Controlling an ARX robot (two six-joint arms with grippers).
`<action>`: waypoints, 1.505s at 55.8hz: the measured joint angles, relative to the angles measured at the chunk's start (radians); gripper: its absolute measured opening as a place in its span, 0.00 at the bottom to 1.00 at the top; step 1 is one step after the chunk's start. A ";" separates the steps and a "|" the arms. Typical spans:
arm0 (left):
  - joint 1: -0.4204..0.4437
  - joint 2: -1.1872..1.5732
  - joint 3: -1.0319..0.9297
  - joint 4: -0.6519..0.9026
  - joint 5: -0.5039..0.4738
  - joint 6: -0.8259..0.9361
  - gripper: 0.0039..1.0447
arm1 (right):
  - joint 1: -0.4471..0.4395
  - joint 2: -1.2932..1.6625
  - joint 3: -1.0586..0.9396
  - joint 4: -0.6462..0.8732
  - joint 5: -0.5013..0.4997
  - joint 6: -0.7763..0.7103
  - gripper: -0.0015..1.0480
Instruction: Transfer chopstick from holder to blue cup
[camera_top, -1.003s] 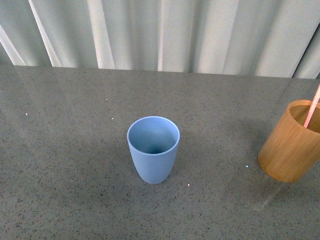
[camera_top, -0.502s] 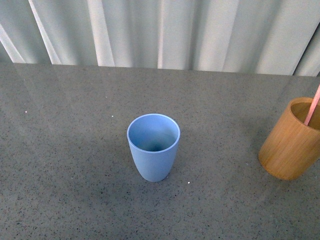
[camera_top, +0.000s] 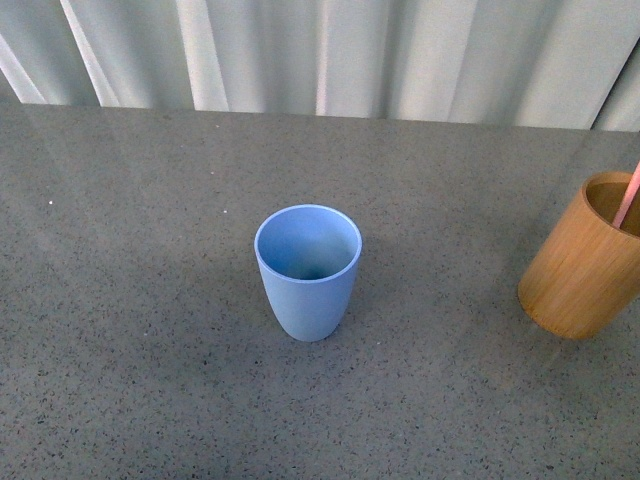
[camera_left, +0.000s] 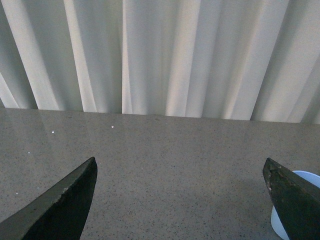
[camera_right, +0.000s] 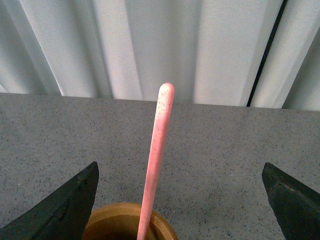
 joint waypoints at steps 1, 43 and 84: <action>0.000 0.000 0.000 0.000 0.000 0.000 0.94 | 0.003 0.010 0.008 0.003 0.001 0.001 0.90; 0.000 0.000 0.000 0.000 0.000 0.000 0.94 | 0.111 0.127 0.177 -0.008 0.063 0.021 0.50; 0.000 0.000 0.000 0.000 0.000 0.000 0.94 | 0.134 -0.003 0.044 0.095 0.053 -0.025 0.03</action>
